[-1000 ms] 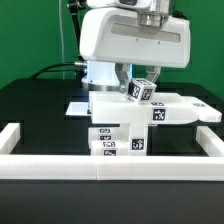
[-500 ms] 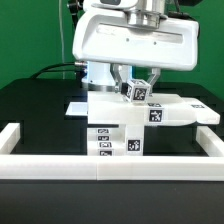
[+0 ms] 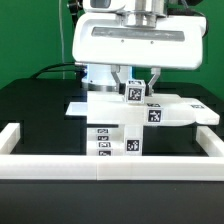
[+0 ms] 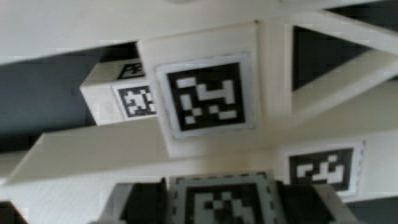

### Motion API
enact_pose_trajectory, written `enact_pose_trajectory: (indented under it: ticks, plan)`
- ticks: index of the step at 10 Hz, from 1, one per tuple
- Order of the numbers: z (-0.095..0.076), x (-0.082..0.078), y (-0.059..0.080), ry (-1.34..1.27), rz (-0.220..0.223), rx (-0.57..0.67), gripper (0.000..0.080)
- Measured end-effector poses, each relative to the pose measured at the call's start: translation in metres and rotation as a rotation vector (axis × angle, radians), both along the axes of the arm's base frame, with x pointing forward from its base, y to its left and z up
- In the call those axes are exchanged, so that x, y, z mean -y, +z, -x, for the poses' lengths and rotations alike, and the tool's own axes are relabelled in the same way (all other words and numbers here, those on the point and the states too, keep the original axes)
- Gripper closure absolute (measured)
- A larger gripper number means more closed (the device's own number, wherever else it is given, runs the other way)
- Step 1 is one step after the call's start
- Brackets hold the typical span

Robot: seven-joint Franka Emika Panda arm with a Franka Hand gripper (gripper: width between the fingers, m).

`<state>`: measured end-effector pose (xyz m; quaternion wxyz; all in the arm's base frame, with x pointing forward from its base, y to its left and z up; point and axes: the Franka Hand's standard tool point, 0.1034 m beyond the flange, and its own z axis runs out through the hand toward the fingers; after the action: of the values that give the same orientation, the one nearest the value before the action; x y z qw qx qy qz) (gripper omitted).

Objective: Assemble chair

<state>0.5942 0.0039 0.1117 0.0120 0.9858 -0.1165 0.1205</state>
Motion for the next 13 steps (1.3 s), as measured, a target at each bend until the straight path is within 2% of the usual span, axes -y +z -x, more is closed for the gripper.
enact_pose_trajectory:
  ticks: [7, 8, 10, 11, 12, 13]
  plan:
    - [-0.0032, -0.0023, 0.0007, -0.566, -0.178, 0.039, 0.0512]
    - [-0.004, -0.0025, 0.001, -0.621, -0.196, 0.042, 0.0512]
    - [-0.0036, -0.0026, 0.0006, -0.622, -0.196, 0.042, 0.0489]
    - [-0.0036, -0.003, 0.0005, -0.608, -0.192, 0.041, 0.0295]
    - [-0.0035, -0.0059, 0.0003, -0.569, -0.182, 0.038, 0.0172]
    - [-0.0035, -0.0089, 0.0007, -0.548, -0.178, 0.037, 0.0172]
